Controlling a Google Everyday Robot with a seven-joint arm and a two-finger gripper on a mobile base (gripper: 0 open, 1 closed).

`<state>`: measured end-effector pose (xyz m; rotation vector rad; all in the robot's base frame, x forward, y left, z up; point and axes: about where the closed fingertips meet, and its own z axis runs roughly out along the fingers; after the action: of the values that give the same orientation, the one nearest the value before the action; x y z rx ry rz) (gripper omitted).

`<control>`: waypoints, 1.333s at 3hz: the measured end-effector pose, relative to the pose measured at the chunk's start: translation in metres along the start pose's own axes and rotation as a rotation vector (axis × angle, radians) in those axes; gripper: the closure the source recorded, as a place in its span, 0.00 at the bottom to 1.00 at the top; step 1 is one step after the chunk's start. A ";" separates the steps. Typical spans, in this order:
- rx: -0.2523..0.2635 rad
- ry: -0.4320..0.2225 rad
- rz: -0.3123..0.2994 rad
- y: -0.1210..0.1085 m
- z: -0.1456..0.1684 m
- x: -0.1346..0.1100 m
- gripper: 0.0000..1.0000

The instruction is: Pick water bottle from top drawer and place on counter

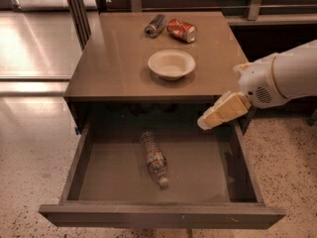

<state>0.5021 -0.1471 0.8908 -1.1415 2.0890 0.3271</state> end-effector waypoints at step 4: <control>-0.245 -0.232 0.196 0.066 0.120 0.009 0.00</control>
Offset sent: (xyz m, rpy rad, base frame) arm 0.0022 0.0024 -0.0181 0.1015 -0.0297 -0.0339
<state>0.5027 -0.0518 0.7923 -0.9828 1.9943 0.7892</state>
